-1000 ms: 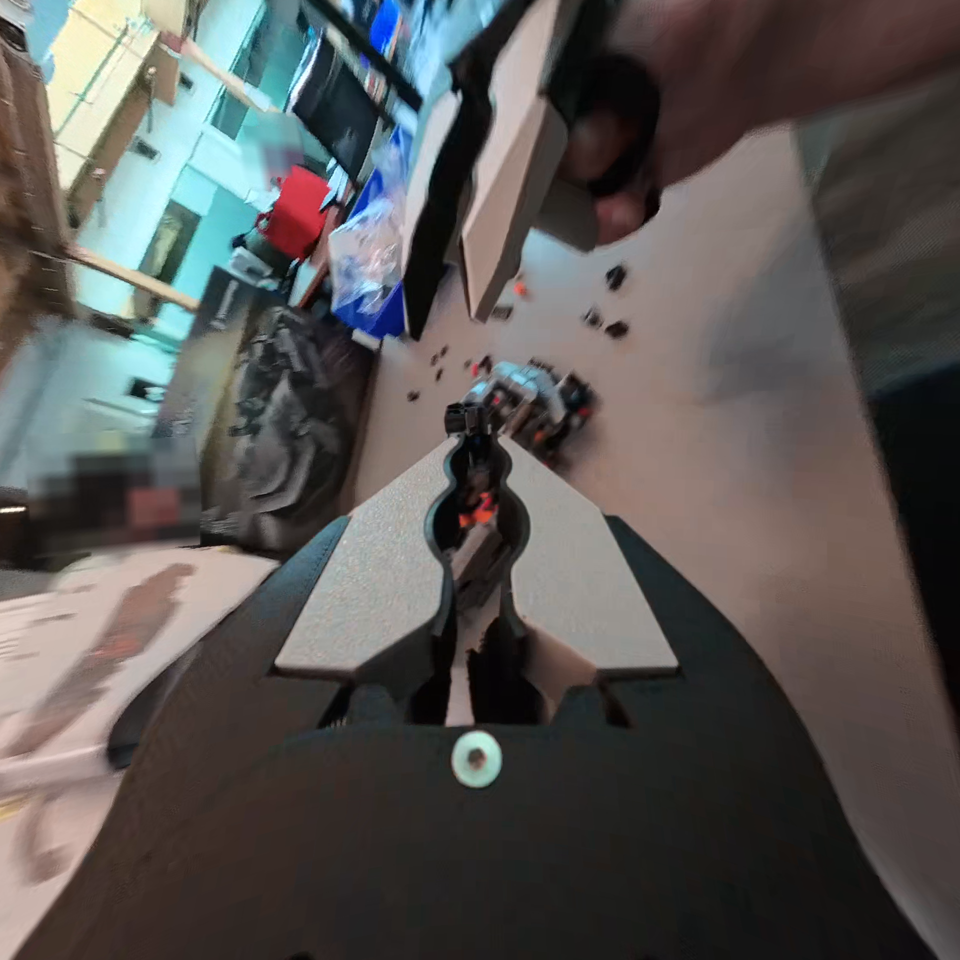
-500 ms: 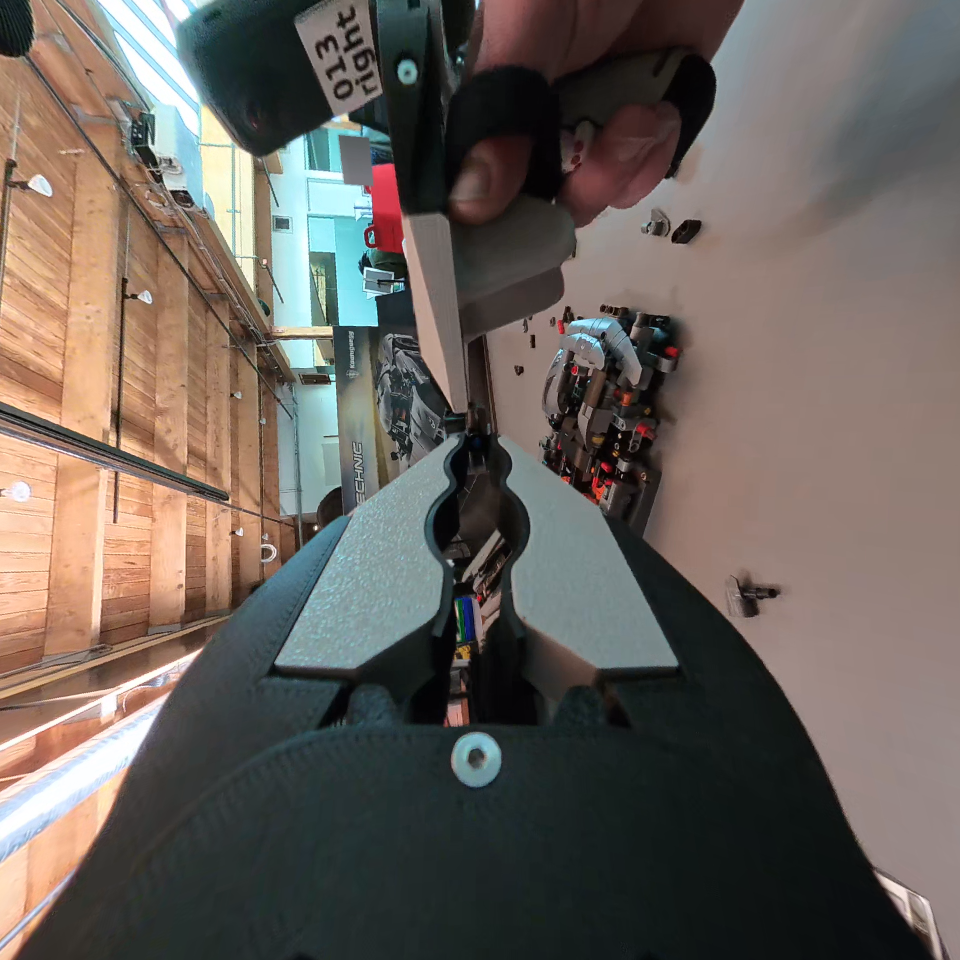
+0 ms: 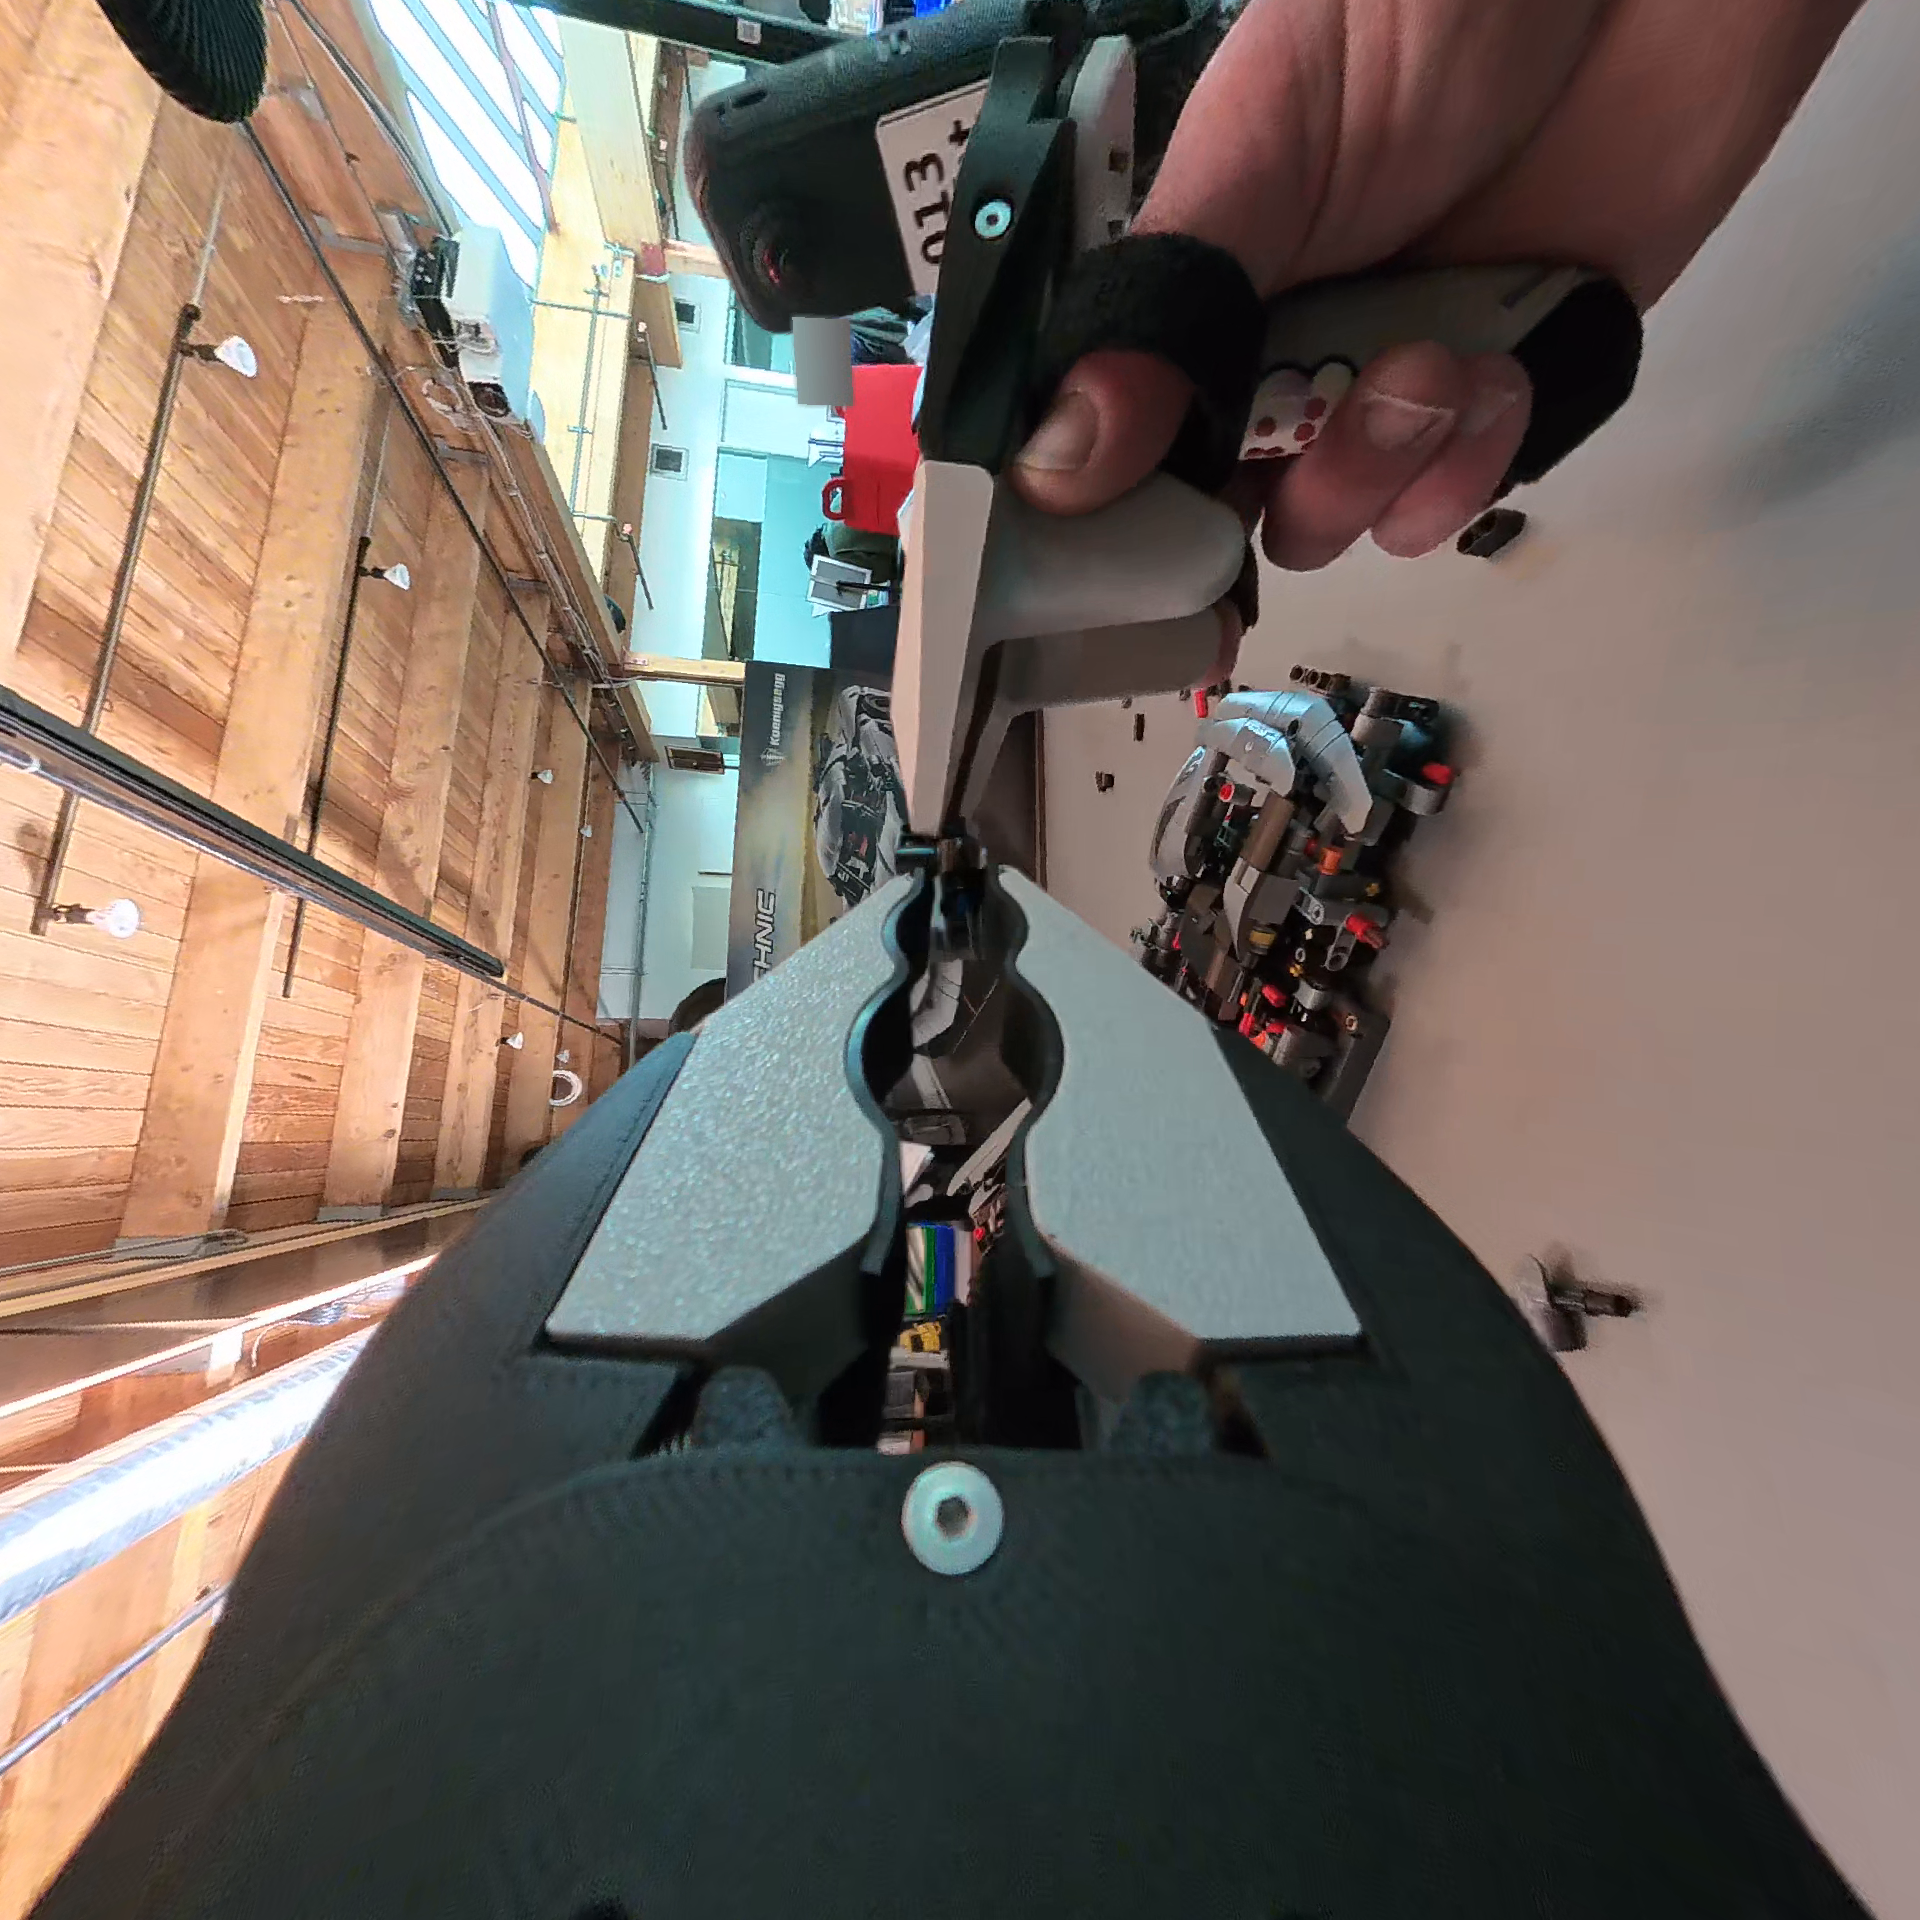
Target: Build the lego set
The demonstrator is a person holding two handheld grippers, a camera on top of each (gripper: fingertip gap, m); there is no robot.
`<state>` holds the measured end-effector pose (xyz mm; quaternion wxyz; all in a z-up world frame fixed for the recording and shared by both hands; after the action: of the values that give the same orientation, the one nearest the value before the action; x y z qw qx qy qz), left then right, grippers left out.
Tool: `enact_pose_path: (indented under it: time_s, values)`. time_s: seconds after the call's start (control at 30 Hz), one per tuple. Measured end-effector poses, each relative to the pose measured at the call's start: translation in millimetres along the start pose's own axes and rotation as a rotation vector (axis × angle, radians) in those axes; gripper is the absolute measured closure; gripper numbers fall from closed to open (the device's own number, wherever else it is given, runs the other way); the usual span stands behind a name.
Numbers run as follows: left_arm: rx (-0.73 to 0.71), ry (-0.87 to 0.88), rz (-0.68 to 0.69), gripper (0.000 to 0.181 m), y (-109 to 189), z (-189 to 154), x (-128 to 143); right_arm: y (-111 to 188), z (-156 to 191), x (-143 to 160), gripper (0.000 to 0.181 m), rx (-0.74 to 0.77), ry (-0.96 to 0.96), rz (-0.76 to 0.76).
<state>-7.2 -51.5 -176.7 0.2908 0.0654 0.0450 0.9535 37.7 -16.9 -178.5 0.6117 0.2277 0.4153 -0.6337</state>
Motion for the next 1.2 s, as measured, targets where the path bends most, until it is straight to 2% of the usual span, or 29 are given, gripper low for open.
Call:
enact_pose_path:
  time_s: [0.13, 0.27, 0.43, 0.53, 0.67, 0.73, 0.9, 1.2]
  values:
    - [-0.029, 0.046, 0.003, 0.169, 0.9, 3.9, 4.0, 0.8, 0.7, -3.4, 0.175, -0.005, 0.022, -0.041]
    - [-0.088, 0.197, 0.010, 0.152, 7.2, 9.6, 12.4, 3.5, 1.5, -8.3, 0.174, -0.005, 0.065, -0.078]
    - [-0.099, 0.732, -0.087, 0.139, 11.5, 10.4, 17.4, 5.8, 3.7, -14.6, 0.175, 0.031, 0.165, -0.136]
    - [-0.067, 0.949, -0.145, 0.138, 3.2, 5.7, 13.8, 1.1, 6.0, -15.2, 0.175, 0.052, 0.226, -0.139]
    - [-0.036, 1.131, -0.207, 0.143, -5.9, 4.1, 13.2, -5.1, 9.7, -14.9, 0.175, 0.060, 0.280, -0.136]
    - [-0.052, 1.151, -0.235, 0.154, -5.2, 7.7, 14.7, -6.8, 9.7, -14.7, 0.175, 0.056, 0.282, -0.135]
    - [-0.066, 1.165, -0.247, 0.162, -5.2, 9.5, 18.7, -7.3, 8.6, -15.6, 0.175, 0.047, 0.287, -0.151]
    - [-0.124, 1.089, -0.226, 0.173, -5.8, 9.8, 25.8, -9.3, 6.0, -17.8, 0.174, 0.025, 0.268, -0.155]
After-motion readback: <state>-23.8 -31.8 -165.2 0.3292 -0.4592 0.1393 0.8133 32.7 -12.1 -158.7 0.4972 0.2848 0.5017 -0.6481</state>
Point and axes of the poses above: each gripper's, where its closed fingertips meet, y back along the fingers, x out of its underside, z = x × y across the jaws, the point moved 3 cm from there along y, back along the fingers, and after that the axes turned 13 degrees about -y, right-handed, at the moved point
